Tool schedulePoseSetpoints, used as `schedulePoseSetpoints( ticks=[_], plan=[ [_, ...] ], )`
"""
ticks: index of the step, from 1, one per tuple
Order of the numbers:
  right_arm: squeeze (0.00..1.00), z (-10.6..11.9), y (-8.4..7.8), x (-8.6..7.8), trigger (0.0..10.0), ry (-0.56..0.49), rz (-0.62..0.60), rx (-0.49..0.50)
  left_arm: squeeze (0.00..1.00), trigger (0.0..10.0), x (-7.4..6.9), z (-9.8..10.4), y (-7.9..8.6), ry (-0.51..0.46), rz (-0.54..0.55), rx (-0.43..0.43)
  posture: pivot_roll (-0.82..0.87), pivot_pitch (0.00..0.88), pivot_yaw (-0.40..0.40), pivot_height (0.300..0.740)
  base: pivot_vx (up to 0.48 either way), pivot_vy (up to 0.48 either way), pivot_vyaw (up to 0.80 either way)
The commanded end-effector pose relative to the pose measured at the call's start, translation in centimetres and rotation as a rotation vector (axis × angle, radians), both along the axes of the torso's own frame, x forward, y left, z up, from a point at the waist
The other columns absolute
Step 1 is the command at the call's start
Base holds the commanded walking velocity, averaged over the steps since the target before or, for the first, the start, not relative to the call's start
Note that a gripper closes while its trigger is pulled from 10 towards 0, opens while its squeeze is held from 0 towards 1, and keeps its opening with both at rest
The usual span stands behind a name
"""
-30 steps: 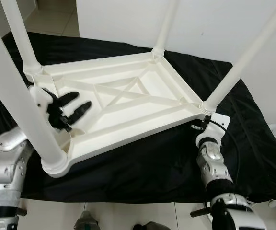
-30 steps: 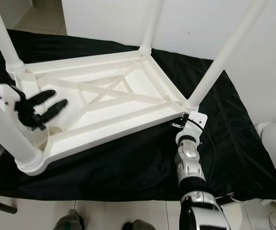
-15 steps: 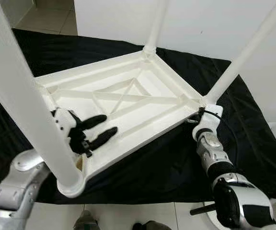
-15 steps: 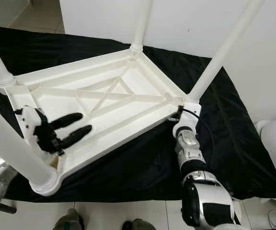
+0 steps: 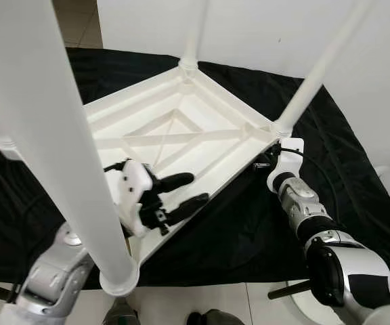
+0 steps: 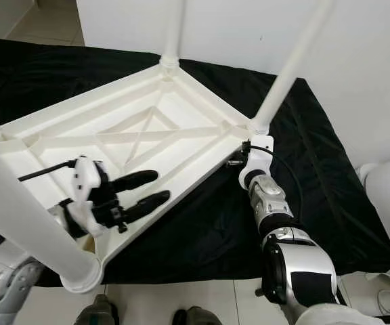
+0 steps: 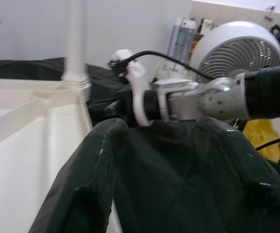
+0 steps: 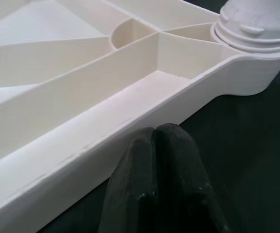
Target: Building children table
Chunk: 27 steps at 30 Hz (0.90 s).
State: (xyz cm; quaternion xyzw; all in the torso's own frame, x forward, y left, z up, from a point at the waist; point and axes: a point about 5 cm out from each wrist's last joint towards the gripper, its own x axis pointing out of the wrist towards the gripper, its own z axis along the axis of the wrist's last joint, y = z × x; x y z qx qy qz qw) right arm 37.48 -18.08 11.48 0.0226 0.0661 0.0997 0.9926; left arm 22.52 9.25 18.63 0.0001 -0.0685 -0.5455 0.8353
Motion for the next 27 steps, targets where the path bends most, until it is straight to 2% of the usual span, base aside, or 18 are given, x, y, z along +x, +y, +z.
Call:
schedulePoseSetpoints(
  ticks=[1, 7, 11, 14, 18, 21, 23, 25, 26, 27],
  plan=[
    [0.0, 0.5, 0.6, 0.3, 10.0, -0.021, 0.062, 0.009, 0.0, 10.0, -0.3, -0.1, -0.8, 0.006, -0.01, 0.011, 0.22, 0.104, -0.12, 0.74, 0.0, 0.0, 0.0],
    [0.0, 1.0, 1.1, 0.5, 10.0, -0.01, 0.15, 0.063, 0.0, 10.0, -0.6, 0.6, -1.9, 0.015, -0.037, 0.0, 0.21, 0.098, -0.11, 0.74, 0.0, 0.0, 0.0],
    [0.0, 1.0, 1.3, 0.6, 10.0, -0.003, 0.168, 0.035, 0.0, 10.0, -0.5, 0.8, -2.0, 0.01, -0.034, 0.001, 0.22, 0.095, -0.108, 0.74, 0.0, 0.0, 0.0],
    [0.0, 1.1, 1.1, 0.8, 10.0, 0.004, 0.114, 0.005, 0.0, 10.0, -0.2, 1.1, -2.3, 0.013, -0.027, 0.017, 0.21, 0.09, -0.101, 0.74, 0.0, 0.0, 0.0],
    [0.0, 1.4, 0.8, 0.9, 10.0, -0.023, 0.061, 0.018, 0.0, 10.0, 0.6, 1.5, -3.2, 0.011, 0.016, 0.043, 0.21, 0.087, -0.098, 0.74, 0.0, 0.0, 0.0],
    [0.0, 1.2, 1.2, 0.6, 10.0, -0.044, 0.093, 0.025, 0.0, 10.0, 1.4, 1.0, -4.6, 0.062, 0.064, 0.087, 0.2, 0.089, -0.094, 0.74, 0.0, 0.0, 0.0],
    [0.0, 1.1, 1.3, 0.5, 10.0, -0.058, 0.107, 0.034, 0.0, 10.0, 1.9, 0.8, -5.7, 0.081, 0.087, 0.095, 0.19, 0.089, -0.092, 0.74, 0.0, 0.0, 0.0],
    [0.0, 1.1, 1.3, 0.5, 10.0, -0.063, 0.111, 0.036, 0.0, 10.0, 2.1, 0.8, -6.0, 0.084, 0.096, 0.099, 0.19, 0.089, -0.091, 0.74, 0.0, 0.0, 0.0],
    [0.0, 1.0, 1.3, 0.3, 10.0, -0.08, 0.116, 0.039, 0.0, 10.0, 2.5, 1.1, -7.3, 0.091, 0.107, 0.087, 0.18, 0.089, -0.088, 0.74, 0.0, 0.0, 0.0],
    [0.0, 1.0, 1.3, 0.3, 10.0, -0.08, 0.116, 0.039, 0.0, 10.0, 2.5, 1.1, -7.3, 0.091, 0.107, 0.087, 0.18, 0.089, -0.088, 0.74, 0.0, 0.0, 0.0]
  ],
)
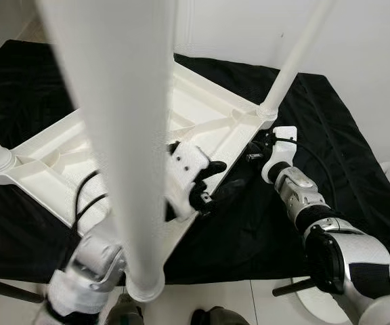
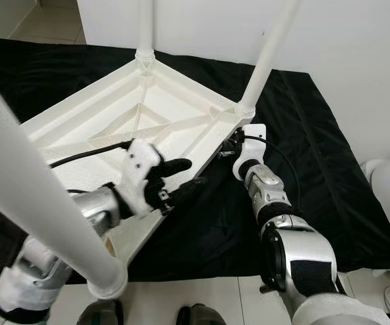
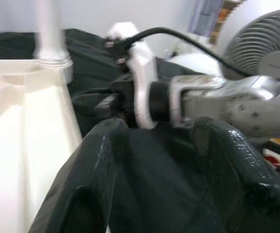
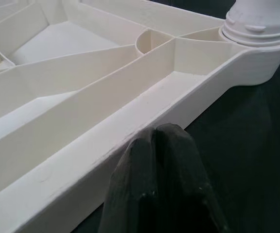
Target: Building children table
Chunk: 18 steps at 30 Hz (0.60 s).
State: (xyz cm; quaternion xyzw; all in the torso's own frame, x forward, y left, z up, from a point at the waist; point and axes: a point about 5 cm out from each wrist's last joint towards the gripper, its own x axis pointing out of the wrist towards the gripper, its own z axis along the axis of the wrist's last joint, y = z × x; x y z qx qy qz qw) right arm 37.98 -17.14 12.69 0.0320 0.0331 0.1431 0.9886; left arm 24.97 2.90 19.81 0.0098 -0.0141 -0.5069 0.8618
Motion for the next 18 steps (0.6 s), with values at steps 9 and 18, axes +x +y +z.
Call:
schedulePoseSetpoints(
  ticks=[9, 18],
  plan=[
    [0.0, -0.6, 0.0, -1.5, 10.0, -0.105, 0.064, 0.014, 0.0, 10.0, 1.6, 0.2, -1.3, -0.045, 0.009, 0.041, 0.15, 0.076, -0.075, 0.74, 0.0, 0.0, 0.0],
    [0.0, -0.6, -0.2, -3.9, 10.0, -0.209, 0.071, 0.028, 0.0, 10.0, 2.4, -0.6, 1.6, -0.152, -0.052, 0.108, 0.13, 0.066, -0.074, 0.74, 0.0, 0.0, 0.0]
  ],
)
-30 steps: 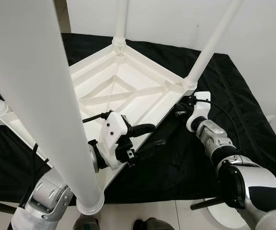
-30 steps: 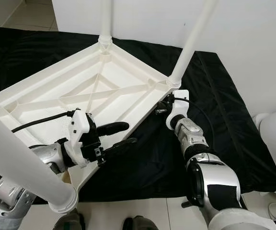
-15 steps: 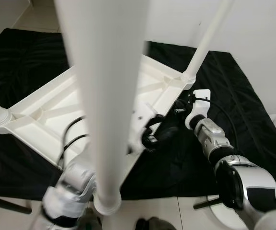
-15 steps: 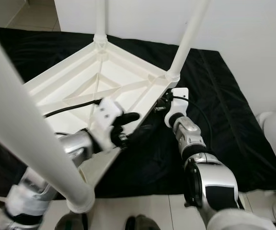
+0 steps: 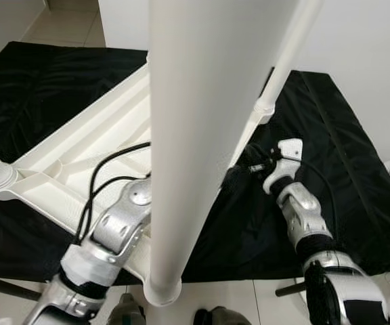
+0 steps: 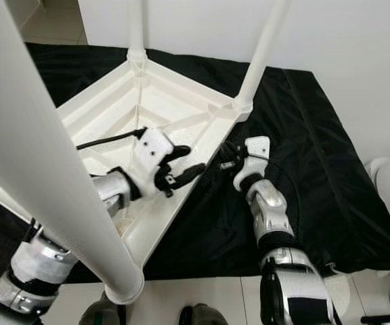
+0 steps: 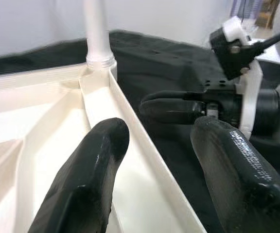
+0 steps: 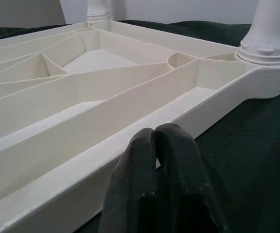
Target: Building children table
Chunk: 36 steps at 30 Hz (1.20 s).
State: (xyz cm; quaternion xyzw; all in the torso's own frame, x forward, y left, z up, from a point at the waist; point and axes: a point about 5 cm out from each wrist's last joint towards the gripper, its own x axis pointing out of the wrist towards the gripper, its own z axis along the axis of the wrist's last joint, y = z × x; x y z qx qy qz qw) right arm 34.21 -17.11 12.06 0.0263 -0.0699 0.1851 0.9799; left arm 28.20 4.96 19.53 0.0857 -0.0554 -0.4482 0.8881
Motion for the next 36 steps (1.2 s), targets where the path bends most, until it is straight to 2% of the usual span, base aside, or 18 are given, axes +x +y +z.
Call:
schedulePoseSetpoints(
  ticks=[1, 4, 5, 9, 10, 12, 14, 16, 17, 19, 20, 22, 23, 24, 25, 27, 29, 36],
  plan=[
    [0.0, 0.0, -0.4, -1.0, 10.0, -0.018, -0.018, 0.02, 0.0, 10.0, -0.9, -0.6, 0.3, 0.011, -0.214, 0.043, 0.12, 0.063, -0.068, 0.74, 0.0, 0.0, 0.0],
    [0.0, -0.2, -0.7, -3.0, 10.0, -0.033, -0.034, 0.033, 0.0, 10.0, -1.1, -1.1, 1.8, 0.03, -0.281, 0.06, 0.1, 0.057, -0.06, 0.74, 0.0, 0.0, 0.0],
    [0.0, -0.2, -0.7, -3.0, 10.0, -0.033, -0.034, 0.033, 0.0, 10.0, -1.1, -1.1, 1.8, 0.03, -0.281, 0.06, 0.1, 0.057, -0.06, 0.74, 0.0, 0.0, 0.0],
    [0.0, -0.7, -1.2, -4.9, 10.0, -0.024, -0.055, 0.031, 0.0, 10.0, -1.8, -1.5, 3.4, 0.036, -0.359, 0.087, 0.08, 0.054, -0.049, 0.74, 0.0, 0.0, 0.0],
    [0.0, -0.7, -1.4, -5.3, 10.0, -0.023, -0.064, 0.026, 0.0, 10.0, -2.2, -1.9, 4.0, 0.07, -0.398, 0.107, 0.08, 0.054, -0.046, 0.74, 0.0, 0.0, 0.0],
    [0.0, -0.7, -1.6, -5.8, 10.0, -0.019, -0.076, 0.025, 0.0, 10.0, -2.4, -2.2, 4.5, 0.049, -0.419, 0.129, 0.07, 0.052, -0.04, 0.74, 0.0, 0.0, 0.0],
    [0.0, -0.8, -1.9, -6.2, 10.0, -0.016, -0.088, 0.025, 0.0, 10.0, -2.2, -2.7, 5.1, 0.065, -0.414, 0.157, 0.07, 0.05, -0.036, 0.74, 0.0, 0.0, 0.0],
    [0.0, -0.6, -2.4, -6.9, 10.0, -0.013, -0.111, 0.016, 0.0, 10.0, -1.7, -3.2, 6.6, 0.087, -0.412, 0.193, 0.05, 0.04, -0.026, 0.74, 0.0, 0.0, 0.0],
    [0.0, -0.6, -2.4, -6.9, 10.0, -0.013, -0.111, 0.016, 0.0, 10.0, -1.7, -3.2, 6.6, 0.087, -0.412, 0.193, 0.05, 0.04, -0.026, 0.74, 0.0, 0.0, 0.0],
    [0.0, -0.4, -2.8, -7.6, 10.0, -0.007, -0.122, 0.011, 0.0, 10.0, -1.5, -3.0, 8.1, 0.097, -0.439, 0.212, 0.04, 0.038, -0.024, 0.74, 0.0, 0.0, 0.0],
    [0.0, -0.4, -2.8, -7.6, 10.0, -0.007, -0.122, 0.011, 0.0, 10.0, -1.5, -3.0, 8.1, 0.097, -0.439, 0.212, 0.04, 0.038, -0.024, 0.74, 0.0, 0.0, 0.0],
    [0.0, -0.2, -3.0, -8.1, 10.0, 0.003, -0.133, 0.002, 0.0, 10.0, -1.4, -2.8, 9.5, 0.093, -0.461, 0.23, 0.04, 0.034, -0.021, 0.74, 0.0, 0.0, 0.0],
    [0.0, -0.2, -3.0, -8.1, 10.0, 0.003, -0.133, 0.002, 0.0, 10.0, -1.4, -2.8, 9.5, 0.093, -0.461, 0.23, 0.04, 0.034, -0.021, 0.74, 0.0, 0.0, 0.0],
    [0.0, -0.1, -3.2, -8.6, 10.0, 0.01, -0.137, -0.005, 0.0, 10.0, -1.3, -3.0, 10.8, 0.104, -0.461, 0.262, 0.04, 0.032, -0.02, 0.74, 0.0, 0.0, 0.0],
    [0.0, -0.1, -3.2, -8.6, 10.0, 0.01, -0.137, -0.005, 0.0, 10.0, -1.3, -3.0, 10.8, 0.104, -0.461, 0.262, 0.04, 0.032, -0.02, 0.74, 0.0, 0.0, 0.0],
    [0.0, -0.2, -3.3, -9.1, 10.0, 0.015, -0.138, -0.013, 0.0, 10.0, -1.4, -3.3, 12.8, 0.151, -0.462, 0.316, 0.03, 0.03, -0.019, 0.74, 0.0, 0.0, 0.0],
    [0.0, -0.1, -3.4, -9.5, 10.0, 0.023, -0.14, -0.019, 0.0, 10.0, -1.7, -3.4, 14.0, 0.181, -0.469, 0.352, 0.04, 0.029, -0.024, 0.74, 0.0, 0.0, 0.0],
    [0.0, 0.0, -3.8, -9.9, 10.0, 0.044, -0.146, -0.034, 0.0, 10.0, -2.7, -3.6, 15.8, 0.231, -0.492, 0.419, 0.05, 0.03, -0.029, 0.74, 0.0, 0.0, 0.0]
  ],
)
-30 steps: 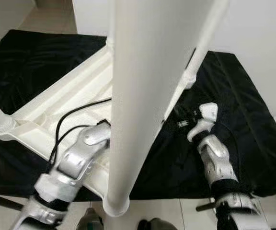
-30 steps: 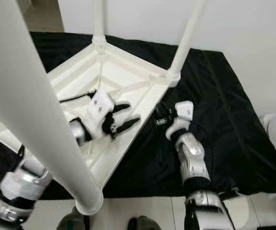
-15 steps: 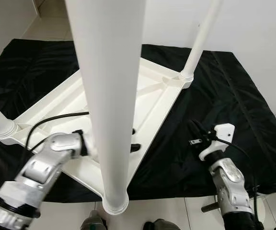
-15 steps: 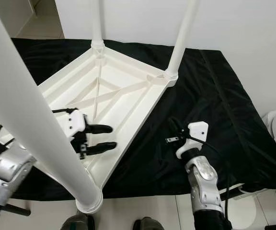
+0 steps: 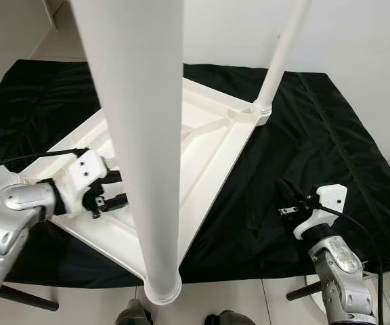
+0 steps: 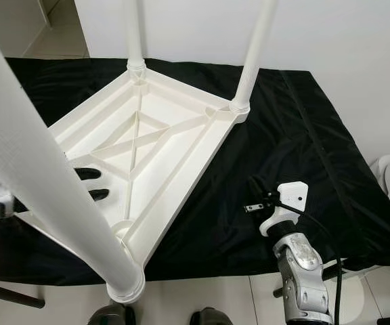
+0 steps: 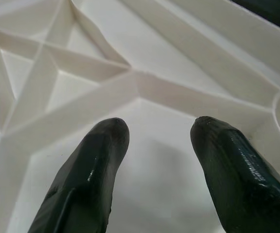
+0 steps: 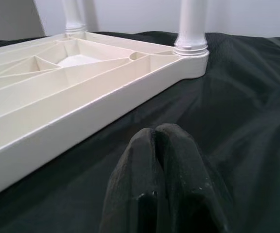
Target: Building children table
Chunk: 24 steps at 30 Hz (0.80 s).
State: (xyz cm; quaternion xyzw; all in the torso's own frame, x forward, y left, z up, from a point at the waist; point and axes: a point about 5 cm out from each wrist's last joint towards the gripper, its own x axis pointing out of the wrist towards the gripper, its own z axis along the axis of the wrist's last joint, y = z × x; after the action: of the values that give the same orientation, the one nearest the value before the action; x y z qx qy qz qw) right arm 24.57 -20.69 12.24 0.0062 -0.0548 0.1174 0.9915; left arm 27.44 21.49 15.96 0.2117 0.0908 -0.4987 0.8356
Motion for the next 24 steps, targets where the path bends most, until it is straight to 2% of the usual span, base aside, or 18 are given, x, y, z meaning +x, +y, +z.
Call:
schedulePoseSetpoints(
  ticks=[1, 7, 10, 17, 24],
  plan=[
    [0.0, -0.1, -0.3, -0.3, 10.0, 0.02, -0.005, 0.001, 0.0, 10.0, -2.2, -0.2, -0.5, 0.157, -0.374, 0.051, 0.06, 0.03, -0.034, 0.74, 0.0, 0.0, 0.0],
    [0.0, -0.1, -0.4, -0.2, 10.0, 0.033, 0.002, -0.016, 0.0, 10.0, -3.0, 0.3, 0.5, 0.185, -0.376, 0.055, 0.07, 0.03, -0.039, 0.74, 0.0, 0.0, 0.0],
    [0.0, -0.1, -0.5, -0.2, 10.0, 0.042, 0.007, -0.023, 0.0, 10.0, -4.1, 0.9, 1.0, 0.215, -0.394, 0.053, 0.08, 0.029, -0.046, 0.74, 0.0, 0.0, 0.0],
    [0.0, -0.1, -0.7, -0.1, 10.0, 0.051, 0.008, -0.032, 0.0, 10.0, -5.1, 0.8, 0.8, 0.226, -0.397, 0.041, 0.09, 0.028, -0.051, 0.74, 0.0, 0.0, 0.0],
    [0.0, -0.1, -0.7, 0.1, 10.0, 0.055, 0.01, -0.037, 0.0, 10.0, -4.8, 0.5, 0.2, 0.211, -0.387, 0.025, 0.09, 0.032, -0.053, 0.74, 0.0, 0.0, 0.0]
  ],
)
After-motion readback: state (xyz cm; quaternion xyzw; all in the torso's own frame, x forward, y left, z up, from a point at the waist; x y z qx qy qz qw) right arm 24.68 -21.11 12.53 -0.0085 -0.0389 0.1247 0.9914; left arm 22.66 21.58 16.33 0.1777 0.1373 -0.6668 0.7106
